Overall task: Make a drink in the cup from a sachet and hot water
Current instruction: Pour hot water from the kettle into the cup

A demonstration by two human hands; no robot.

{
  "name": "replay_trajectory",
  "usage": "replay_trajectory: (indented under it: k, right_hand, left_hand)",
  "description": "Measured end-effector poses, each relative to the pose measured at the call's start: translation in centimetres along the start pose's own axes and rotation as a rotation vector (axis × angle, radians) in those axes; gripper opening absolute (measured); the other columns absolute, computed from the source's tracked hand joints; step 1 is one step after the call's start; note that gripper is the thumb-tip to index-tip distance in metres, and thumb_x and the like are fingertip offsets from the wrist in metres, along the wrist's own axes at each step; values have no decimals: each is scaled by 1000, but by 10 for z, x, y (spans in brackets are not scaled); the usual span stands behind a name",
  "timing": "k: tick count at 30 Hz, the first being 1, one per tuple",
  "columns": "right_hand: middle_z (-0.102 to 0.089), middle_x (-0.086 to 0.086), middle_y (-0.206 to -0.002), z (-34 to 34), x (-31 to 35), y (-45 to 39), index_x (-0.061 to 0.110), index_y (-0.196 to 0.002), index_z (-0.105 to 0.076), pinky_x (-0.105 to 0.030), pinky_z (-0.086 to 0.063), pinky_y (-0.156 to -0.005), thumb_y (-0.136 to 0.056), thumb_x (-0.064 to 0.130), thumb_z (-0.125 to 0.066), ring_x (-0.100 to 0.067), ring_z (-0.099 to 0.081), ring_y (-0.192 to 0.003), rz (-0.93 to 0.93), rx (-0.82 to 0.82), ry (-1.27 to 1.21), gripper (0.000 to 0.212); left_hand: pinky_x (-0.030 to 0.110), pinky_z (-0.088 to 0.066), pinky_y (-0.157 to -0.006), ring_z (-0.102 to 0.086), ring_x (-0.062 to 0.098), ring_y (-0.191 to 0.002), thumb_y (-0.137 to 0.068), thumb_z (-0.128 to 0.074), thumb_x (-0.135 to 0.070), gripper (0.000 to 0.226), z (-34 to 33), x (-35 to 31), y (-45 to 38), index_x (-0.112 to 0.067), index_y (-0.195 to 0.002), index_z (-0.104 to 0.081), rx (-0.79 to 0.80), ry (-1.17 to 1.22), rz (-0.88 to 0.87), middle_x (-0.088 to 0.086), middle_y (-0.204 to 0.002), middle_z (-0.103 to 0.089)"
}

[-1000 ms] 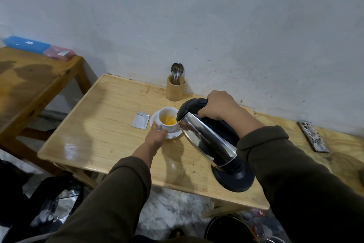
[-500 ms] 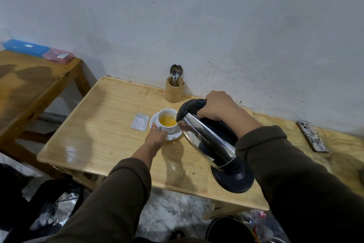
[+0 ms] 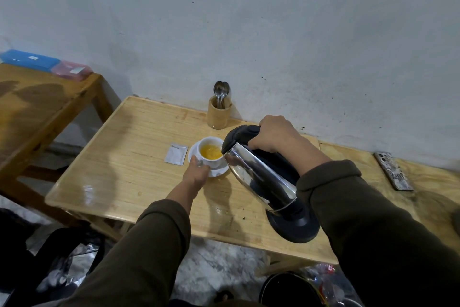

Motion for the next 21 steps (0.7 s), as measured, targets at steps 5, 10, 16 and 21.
replay_trajectory:
  k: [5, 10, 16, 21]
  right_hand:
    - [-49, -2, -65, 1, -15, 7, 10, -69, -51, -24, -33, -48, -70, 28, -68, -18, -47, -60, -23, -30, -115, 24]
    - [-55, -5, -67, -2, -50, 25, 8, -69, -55, -29, -41, -54, -68, 28, -68, -24, -55, -64, -81, -121, -359, 25]
    - [-67, -11, -79, -10, -97, 60, 2, -85, -65, -34, -50, -63, -72, 27, -69, -24, -62, -73, -210, -305, -698, 28]
    - [-70, -8, -80, -20, -131, 95, 9, -80, -66, -40, -55, -71, -73, 27, -69, -25, -66, -78, -326, -515, -858, 20]
  left_hand:
    - [53, -38, -109, -44, 34, -131, -90, -45, -24, 66, -1, -1, 1, -29, -151, -20, -5, 10, 1, 9, -147, -44]
    - [47, -38, -110, -40, 35, -135, -94, -40, -19, 64, -2, -6, 8, -26, -153, -16, -59, 2, 5, 10, -151, -38]
    - [46, -38, -110, -41, 40, -133, -97, -37, -21, 69, -7, -4, 4, -25, -154, 0, -165, -54, 41, 18, -150, -39]
    - [47, -37, -110, -41, 42, -133, -97, -40, -26, 72, -11, -1, 6, -23, -154, 3, -232, -82, 56, 22, -148, -40]
Point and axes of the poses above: each hand's wrist, its own y-axis away from the middle knuckle, its own z-axis out of the back of the hand, x = y × z, the point moved 10 cm from there along -y, towards the middle knuckle
